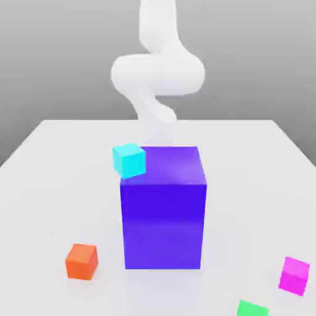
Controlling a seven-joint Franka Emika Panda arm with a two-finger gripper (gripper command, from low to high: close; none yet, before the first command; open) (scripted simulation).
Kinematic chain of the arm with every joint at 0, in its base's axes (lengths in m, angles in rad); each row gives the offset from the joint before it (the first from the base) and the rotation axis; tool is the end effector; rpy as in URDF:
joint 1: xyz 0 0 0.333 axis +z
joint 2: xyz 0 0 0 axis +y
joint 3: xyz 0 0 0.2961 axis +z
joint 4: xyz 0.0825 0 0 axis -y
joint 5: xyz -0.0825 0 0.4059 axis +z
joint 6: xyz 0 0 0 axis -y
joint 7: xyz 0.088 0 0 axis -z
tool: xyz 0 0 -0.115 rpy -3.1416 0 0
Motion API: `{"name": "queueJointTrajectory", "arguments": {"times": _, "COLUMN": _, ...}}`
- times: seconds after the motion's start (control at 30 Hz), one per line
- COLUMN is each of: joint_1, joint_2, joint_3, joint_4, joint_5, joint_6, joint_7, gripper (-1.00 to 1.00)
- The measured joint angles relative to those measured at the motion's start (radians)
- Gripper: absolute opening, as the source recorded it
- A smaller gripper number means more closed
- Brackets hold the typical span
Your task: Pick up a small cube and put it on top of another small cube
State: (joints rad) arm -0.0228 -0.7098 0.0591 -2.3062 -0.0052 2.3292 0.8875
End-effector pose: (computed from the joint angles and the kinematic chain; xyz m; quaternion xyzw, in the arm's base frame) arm 0.4197 0.0216 0.6562 -0.8508 0.3843 -0.3304 0.1388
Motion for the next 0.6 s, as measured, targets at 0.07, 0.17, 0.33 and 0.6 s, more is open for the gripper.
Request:
{"name": "queueJointTrajectory", "arguments": {"times": 0.07, "joint_1": -0.018, "joint_2": 0.076, "joint_3": 0.051, "joint_4": -0.005, "joint_5": -0.008, "joint_6": 0.025, "joint_7": 0.077, "gripper": 0.0}}
{"name": "queueJointTrajectory", "arguments": {"times": 0.17, "joint_1": -0.041, "joint_2": 0.182, "joint_3": 0.125, "joint_4": -0.013, "joint_5": -0.026, "joint_6": 0.061, "joint_7": 0.192, "gripper": 0.0}}
{"name": "queueJointTrajectory", "arguments": {"times": 0.33, "joint_1": -0.069, "joint_2": 0.36, "joint_3": 0.243, "joint_4": -0.025, "joint_5": -0.079, "joint_6": 0.119, "joint_7": 0.398, "gripper": 0.0}}
{"name": "queueJointTrajectory", "arguments": {"times": 0.6, "joint_1": -0.054, "joint_2": 0.658, "joint_3": 0.382, "joint_4": -0.043, "joint_5": -0.22, "joint_6": 0.208, "joint_7": 0.765, "gripper": 0.0}}
